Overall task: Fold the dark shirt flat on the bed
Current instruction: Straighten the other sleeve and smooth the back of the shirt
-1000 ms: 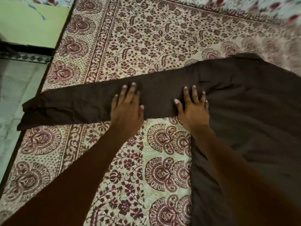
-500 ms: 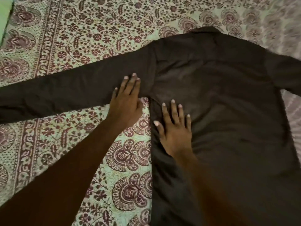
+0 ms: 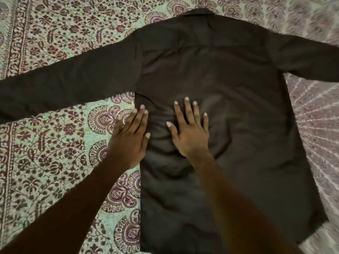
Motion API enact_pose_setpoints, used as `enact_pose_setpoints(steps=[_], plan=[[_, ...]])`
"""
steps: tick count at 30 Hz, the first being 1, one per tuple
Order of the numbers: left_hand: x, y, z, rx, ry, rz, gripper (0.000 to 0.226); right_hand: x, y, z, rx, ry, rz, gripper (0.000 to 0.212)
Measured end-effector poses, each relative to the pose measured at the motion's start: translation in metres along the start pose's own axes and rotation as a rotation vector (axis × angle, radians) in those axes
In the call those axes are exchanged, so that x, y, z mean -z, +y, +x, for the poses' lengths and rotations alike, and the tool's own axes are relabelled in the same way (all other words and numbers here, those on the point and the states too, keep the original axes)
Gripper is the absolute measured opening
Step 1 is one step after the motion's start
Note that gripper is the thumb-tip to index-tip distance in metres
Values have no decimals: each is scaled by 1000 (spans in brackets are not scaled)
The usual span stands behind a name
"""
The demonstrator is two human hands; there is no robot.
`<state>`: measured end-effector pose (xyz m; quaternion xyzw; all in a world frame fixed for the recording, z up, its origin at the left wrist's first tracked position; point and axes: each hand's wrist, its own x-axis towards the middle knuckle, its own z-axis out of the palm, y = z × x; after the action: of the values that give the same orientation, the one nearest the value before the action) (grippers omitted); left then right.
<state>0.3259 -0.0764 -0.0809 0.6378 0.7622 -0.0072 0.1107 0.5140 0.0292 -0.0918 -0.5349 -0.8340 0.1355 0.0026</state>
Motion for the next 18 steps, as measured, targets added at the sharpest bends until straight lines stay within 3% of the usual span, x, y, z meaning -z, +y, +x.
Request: enact_pose_setpoints(steps=[6,9,12,15,18], plan=[[8,32,5,225,-36,-62,72,17,84,-100,-387,5,-33,80],[7,41,6,146,49,-16,69,25,87,-92,-491,40,5,88],[-2,32,2,62,90,22,71,29,55,-33,-182,135,0,80],[-17,28,-1,99,152,52,71,18,20,37,164,15,42,72],[-18,30,-1,100,174,54,70,12,27,62,171,-48,-4,67]])
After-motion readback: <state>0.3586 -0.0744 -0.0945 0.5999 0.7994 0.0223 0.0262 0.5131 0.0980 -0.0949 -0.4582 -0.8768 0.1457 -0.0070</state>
